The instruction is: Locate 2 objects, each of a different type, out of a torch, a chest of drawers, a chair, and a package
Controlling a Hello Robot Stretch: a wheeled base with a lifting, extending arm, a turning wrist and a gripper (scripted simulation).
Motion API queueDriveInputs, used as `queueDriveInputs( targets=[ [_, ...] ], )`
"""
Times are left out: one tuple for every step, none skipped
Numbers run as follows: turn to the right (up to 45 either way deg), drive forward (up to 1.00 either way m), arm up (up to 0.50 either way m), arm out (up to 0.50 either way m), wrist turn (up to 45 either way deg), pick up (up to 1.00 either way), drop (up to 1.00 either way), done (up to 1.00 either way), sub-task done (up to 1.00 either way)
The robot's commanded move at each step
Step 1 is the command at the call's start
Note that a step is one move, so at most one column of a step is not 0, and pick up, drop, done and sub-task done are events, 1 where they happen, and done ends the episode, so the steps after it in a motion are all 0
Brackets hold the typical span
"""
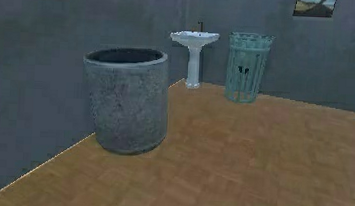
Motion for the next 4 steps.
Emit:
queueDriveInputs(
  targets=[
    [0.0, 0.55, 0.0, 0.0, 0.0, 0.0, 0.0, 0.0, 0.0],
    [45.0, 0.0, 0.0, 0.0, 0.0, 0.0, 0.0, 0.0, 0.0],
    [42.0, 0.0, 0.0, 0.0, 0.0, 0.0, 0.0, 0.0, 0.0],
    [0.0, 0.7, 0.0, 0.0, 0.0, 0.0, 0.0, 0.0, 0.0]
  ],
)
